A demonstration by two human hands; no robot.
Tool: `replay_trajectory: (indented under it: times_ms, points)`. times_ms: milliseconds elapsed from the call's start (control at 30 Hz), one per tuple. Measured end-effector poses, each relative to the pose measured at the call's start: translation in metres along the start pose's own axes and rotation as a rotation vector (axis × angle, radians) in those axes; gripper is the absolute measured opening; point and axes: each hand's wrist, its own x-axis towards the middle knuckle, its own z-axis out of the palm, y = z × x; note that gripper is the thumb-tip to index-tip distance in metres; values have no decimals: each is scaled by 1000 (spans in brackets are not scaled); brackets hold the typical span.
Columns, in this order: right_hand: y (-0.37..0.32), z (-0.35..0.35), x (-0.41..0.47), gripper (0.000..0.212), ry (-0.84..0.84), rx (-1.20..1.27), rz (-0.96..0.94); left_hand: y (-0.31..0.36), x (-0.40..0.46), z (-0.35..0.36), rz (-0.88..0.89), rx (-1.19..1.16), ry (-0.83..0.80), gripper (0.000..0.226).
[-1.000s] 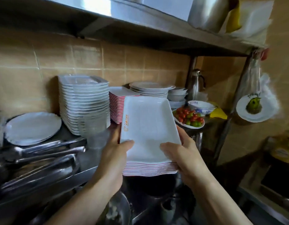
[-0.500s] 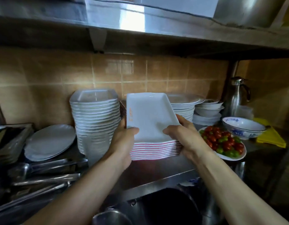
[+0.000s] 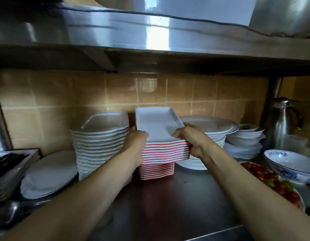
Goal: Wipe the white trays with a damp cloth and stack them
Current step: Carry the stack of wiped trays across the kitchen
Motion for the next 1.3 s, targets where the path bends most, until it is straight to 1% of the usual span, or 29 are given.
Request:
replay_trajectory:
  times_ms: [133, 267, 300, 400, 467, 533, 600, 667, 700, 733, 767, 800, 833, 867, 900, 933, 1033, 1100, 1167, 1200, 1233, 1267, 1300]
  points:
    - [-1, -6, 20, 31, -56, -43, 54, 3, 11, 9, -32, 7, 85, 32]
    - [-2, -12, 32, 13, -84, -41, 97, 4, 11, 18, -83, 20, 123, 12]
    - [-2, -13, 35, 11, -95, -34, 105, 4, 12, 20, -87, 29, 134, 11]
    - [-2, -18, 36, 10, -131, -42, 111, 5, 12, 22, -108, 32, 136, 22]
    - [-4, -21, 34, 9, -175, -30, 124, 8, 12, 24, -144, 49, 131, 22]
    - [-6, -26, 29, 12, -240, 46, 147, 12, 10, 25, -193, 71, 128, 21]
    - [-5, -31, 22, 16, -308, 161, 103, 15, 10, 26, -231, 80, 125, 21]
    - [2, -36, 12, 14, -347, 220, 6, 16, 12, 27, -256, 104, 130, 22]
    - [8, -40, 7, 18, -338, 148, -74, 17, 13, 27, -271, 119, 131, 22]
    - [14, -44, 2, 41, -322, -42, -194, 19, 14, 27, -285, 126, 126, 21]
    - [20, -48, 0, 74, -282, -316, -360, 20, 15, 27, -299, 125, 120, 20]
    - [29, -51, 3, 99, -230, -606, -554, 20, 16, 27, -314, 125, 113, 20]
    - [35, -51, 3, 111, -171, -851, -760, 21, 16, 27, -327, 126, 103, 20]
    - [38, -48, 2, 115, -117, -1031, -921, 21, 17, 27, -335, 123, 94, 21]
    - [41, -44, 2, 114, -72, -1151, -1018, 21, 18, 27, -338, 120, 87, 21]
    - [42, -40, 2, 110, -40, -1217, -1076, 21, 18, 26, -341, 124, 84, 21]
    - [46, -34, 6, 88, 35, -1217, -1158, 22, 18, 24, -356, 160, 60, 20]
    - [49, -34, 9, 82, 61, -1199, -1184, 23, 13, 21, -355, 148, 45, 20]
    - [51, -34, 10, 80, 72, -1183, -1190, 22, 3, 19, -301, 113, 14, 20]
    - [51, -34, 10, 79, 71, -1178, -1190, 19, -2, 17, -217, 118, 4, 18]
    - [50, -35, 11, 79, 61, -1174, -1189, 13, -7, 13, -63, 162, 8, 12]
    - [48, -35, 11, 79, 49, -1168, -1191, 6, -12, 8, 148, 254, 4, 19]
    - [46, -35, 11, 79, 43, -1164, -1194, -3, -17, 1, 364, 425, -14, 44]
